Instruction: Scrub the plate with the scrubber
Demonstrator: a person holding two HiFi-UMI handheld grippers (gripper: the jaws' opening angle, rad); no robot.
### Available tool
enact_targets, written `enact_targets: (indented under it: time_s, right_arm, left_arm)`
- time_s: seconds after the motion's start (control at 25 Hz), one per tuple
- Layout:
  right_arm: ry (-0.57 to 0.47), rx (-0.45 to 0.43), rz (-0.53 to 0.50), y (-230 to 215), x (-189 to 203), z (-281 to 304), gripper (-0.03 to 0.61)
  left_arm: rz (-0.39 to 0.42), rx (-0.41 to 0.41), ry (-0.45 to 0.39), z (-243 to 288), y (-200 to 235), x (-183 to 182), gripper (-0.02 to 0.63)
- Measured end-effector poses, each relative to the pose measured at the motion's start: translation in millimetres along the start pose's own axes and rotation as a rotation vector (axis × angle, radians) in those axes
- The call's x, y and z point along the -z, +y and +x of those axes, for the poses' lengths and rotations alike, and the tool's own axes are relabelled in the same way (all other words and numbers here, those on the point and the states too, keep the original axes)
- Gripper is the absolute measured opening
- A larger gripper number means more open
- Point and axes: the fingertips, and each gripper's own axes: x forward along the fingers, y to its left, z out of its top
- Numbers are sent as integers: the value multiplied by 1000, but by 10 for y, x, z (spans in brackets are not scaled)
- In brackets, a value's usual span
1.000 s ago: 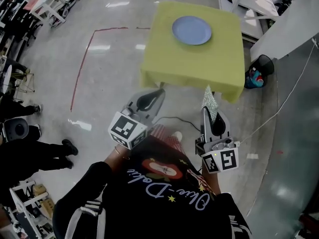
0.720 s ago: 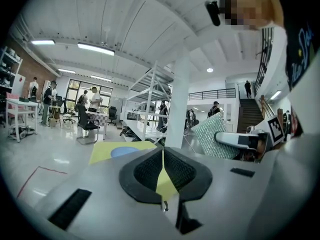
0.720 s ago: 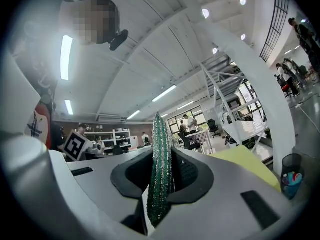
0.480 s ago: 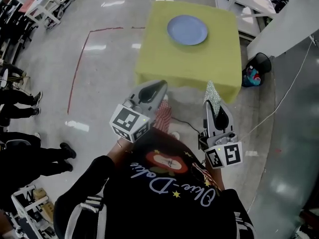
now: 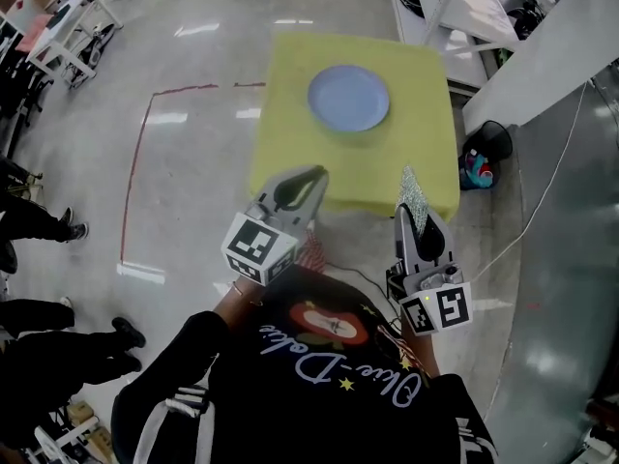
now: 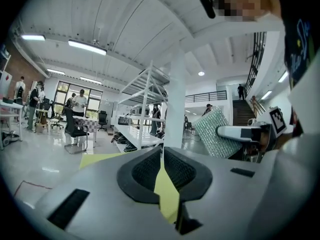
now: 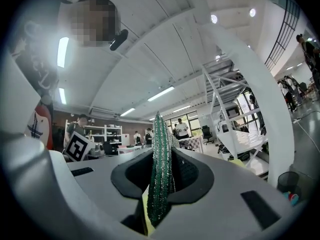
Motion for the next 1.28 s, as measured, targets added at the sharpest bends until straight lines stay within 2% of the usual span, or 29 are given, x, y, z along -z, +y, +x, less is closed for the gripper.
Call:
enact_targets:
  time_s: [0.36,0.56,0.96,1.12,1.16,1.24,1.28]
  right_arm:
    - [43,-2,-9,-189,96,838,58]
    - [66,16,-14,-163,132,1282,58]
    - [122,44,-42,-307,345,2115,58]
    - [158,48,-55,-303,390,2430,59]
    - [168,50,-57,-318,394,2502,58]
    - [187,54,-55,-391,419,2633,58]
    - [198,56,-53,-437,447,2687,58]
  left_arm:
    - [-48,-13,45,430,829,74,7]
    - [-59,-4,47,546,1282,8,8]
    - [-96,6,65,827,2115,125,8]
    - [-123,10,99,883,2424,193,8]
    - [-130,13,105,925,2492,188,13]
    - [-141,17,112,1043,2618,182,92]
    - [-146,16,115,1104,2674,196,95]
